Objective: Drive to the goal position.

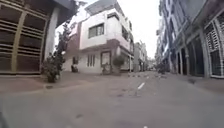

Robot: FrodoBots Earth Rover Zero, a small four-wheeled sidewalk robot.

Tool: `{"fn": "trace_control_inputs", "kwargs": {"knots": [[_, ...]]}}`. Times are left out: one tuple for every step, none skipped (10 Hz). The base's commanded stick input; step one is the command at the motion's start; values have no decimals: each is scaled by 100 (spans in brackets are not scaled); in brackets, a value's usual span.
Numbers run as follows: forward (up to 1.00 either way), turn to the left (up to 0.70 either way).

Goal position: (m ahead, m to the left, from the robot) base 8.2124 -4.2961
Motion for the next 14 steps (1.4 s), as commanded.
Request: {"fn": "trace_control_inputs", "kwargs": {"knots": [[0, -70], [0, -70], [0, -70], [0, -70], [0, -70], [0, -70], [0, -13], [0, 0], [0, 0], [0, 0], [0, 0], [0, 0], [0, 0], [0, 0]]}}
